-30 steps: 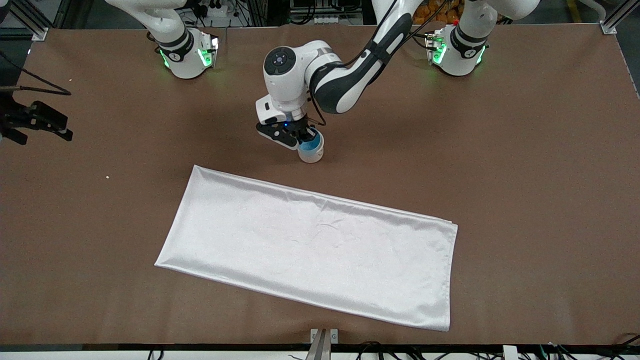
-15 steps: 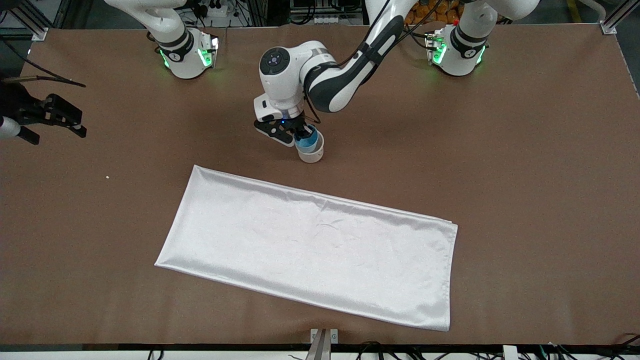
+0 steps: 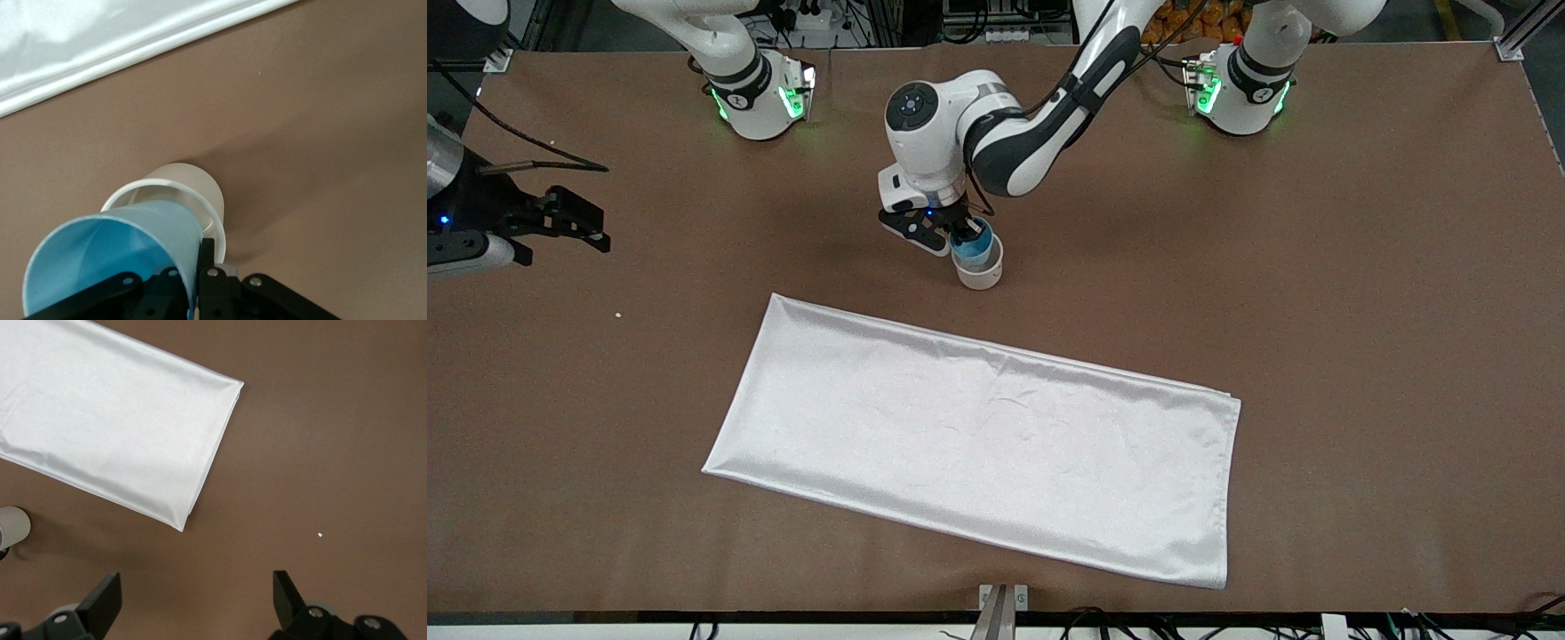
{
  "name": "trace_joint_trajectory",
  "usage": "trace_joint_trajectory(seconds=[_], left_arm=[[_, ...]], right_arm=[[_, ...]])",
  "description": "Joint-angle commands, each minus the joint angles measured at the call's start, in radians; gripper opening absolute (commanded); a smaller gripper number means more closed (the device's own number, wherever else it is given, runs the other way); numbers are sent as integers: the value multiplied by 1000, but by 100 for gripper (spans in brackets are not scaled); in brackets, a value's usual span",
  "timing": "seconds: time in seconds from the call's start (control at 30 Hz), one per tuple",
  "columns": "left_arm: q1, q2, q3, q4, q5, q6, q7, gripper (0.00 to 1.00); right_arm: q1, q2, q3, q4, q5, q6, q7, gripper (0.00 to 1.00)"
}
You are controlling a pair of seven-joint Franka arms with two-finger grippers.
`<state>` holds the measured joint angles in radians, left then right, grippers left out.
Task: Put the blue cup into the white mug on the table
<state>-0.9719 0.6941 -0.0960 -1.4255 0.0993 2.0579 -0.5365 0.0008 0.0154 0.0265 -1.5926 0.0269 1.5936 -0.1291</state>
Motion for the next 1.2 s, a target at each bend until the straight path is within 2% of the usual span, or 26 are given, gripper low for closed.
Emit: trace_joint_trajectory(seconds=[0.0, 0.4, 0.47, 0.5, 0.53, 1.17], left_arm=[[-11, 10, 4, -3, 33, -13, -28, 0], [-19, 21, 7, -7, 33, -13, -28, 0], [-19, 21, 9, -7, 31, -13, -28, 20], [-19, 21, 7, -9, 33, -13, -28, 52], [-19, 21, 9, -9, 33, -13, -30, 100], [-22, -11, 12, 5, 53, -45, -31, 100]], right_arm=[[5, 8, -7, -4, 18, -7, 3, 100], [4, 11, -5, -3, 18, -14, 5, 100], [1, 11, -5, -3, 18, -15, 5, 100], [-1, 11, -5, -3, 18, -15, 5, 100], [-2, 11, -5, -1, 18, -15, 3, 100], [-2, 11, -7, -4, 18, -23, 3, 100]])
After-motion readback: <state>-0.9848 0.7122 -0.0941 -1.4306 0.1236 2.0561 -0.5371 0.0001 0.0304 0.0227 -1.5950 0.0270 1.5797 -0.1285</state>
